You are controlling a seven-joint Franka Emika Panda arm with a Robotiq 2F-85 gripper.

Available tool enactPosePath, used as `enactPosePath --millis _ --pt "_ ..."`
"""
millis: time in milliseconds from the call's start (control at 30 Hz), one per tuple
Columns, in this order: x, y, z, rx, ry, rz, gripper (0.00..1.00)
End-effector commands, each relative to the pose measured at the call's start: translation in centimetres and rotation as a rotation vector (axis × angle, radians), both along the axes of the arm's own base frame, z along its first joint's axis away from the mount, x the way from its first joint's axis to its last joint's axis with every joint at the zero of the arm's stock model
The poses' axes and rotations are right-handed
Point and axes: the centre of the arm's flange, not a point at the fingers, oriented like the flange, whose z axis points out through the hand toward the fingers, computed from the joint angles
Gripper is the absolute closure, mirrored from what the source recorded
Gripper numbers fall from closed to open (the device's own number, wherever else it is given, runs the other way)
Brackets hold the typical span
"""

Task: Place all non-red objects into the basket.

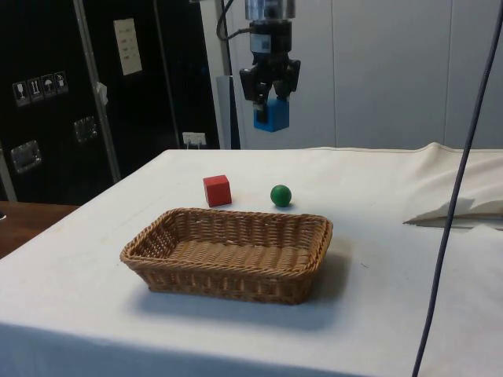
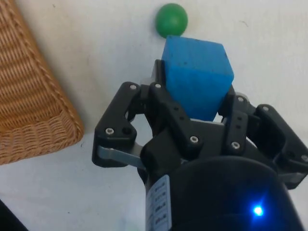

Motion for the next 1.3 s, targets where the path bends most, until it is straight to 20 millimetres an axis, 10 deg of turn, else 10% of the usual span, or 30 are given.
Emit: enactPosePath --millis 0,1267 --pt "0.1 0.4 0.1 -0.013 0.005 -0.003 1.00" --pt "1.7 13.9 1.4 -0.042 -0.018 0.080 1.00"
